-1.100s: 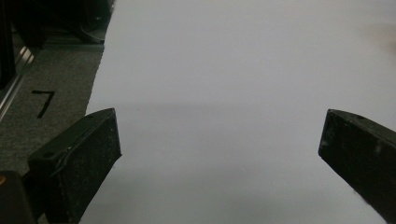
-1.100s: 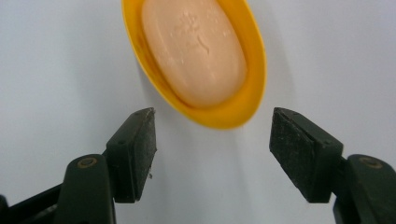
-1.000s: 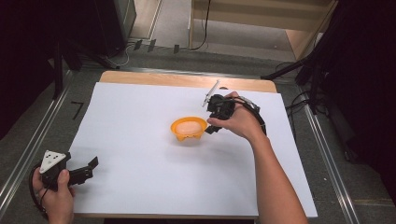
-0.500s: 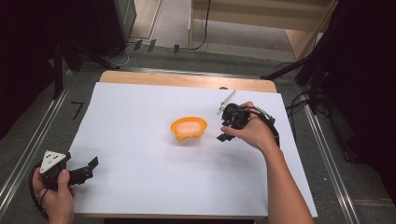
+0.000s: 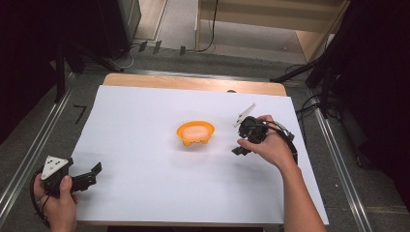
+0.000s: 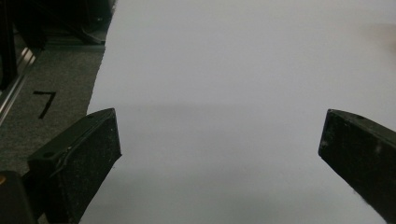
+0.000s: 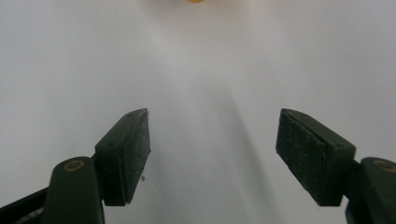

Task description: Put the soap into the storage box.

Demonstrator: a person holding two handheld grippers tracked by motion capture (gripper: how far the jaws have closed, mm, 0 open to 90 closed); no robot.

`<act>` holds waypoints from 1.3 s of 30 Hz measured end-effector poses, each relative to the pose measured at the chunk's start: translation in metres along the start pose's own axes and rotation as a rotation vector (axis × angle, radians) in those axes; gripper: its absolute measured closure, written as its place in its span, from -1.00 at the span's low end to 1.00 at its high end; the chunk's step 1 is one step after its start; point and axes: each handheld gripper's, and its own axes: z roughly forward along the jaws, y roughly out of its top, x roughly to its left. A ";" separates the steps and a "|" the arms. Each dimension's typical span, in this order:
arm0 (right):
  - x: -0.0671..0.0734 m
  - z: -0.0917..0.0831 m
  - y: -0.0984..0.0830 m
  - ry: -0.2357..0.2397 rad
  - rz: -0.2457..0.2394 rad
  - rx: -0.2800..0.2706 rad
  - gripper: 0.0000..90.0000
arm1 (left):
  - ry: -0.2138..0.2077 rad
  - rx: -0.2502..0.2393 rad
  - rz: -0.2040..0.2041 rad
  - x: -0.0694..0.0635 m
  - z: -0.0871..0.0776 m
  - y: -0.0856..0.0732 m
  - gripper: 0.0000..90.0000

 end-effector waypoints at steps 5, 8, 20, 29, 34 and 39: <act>0.004 0.001 -0.011 -0.024 0.013 -0.005 -0.68 | -0.001 0.001 0.002 0.000 0.000 0.000 -1.00; 0.006 0.001 -0.016 -0.041 0.028 0.002 -0.71 | 0.000 0.000 0.000 0.000 0.000 0.000 -1.00; 0.012 0.002 -0.047 -0.064 0.083 -0.037 -0.89 | 0.001 0.002 0.004 0.000 0.000 0.000 -1.00; 0.018 -0.001 -0.071 -0.071 0.111 -0.071 -0.89 | 0.004 0.001 0.006 -0.001 0.000 0.000 -1.00; 0.021 -0.002 -0.085 -0.088 0.128 -0.098 -0.88 | 0.004 0.002 0.006 -0.001 0.000 0.000 -1.00; 0.024 -0.003 -0.098 -0.100 0.130 -0.123 -0.87 | 0.001 0.003 0.009 -0.001 0.000 0.000 -1.00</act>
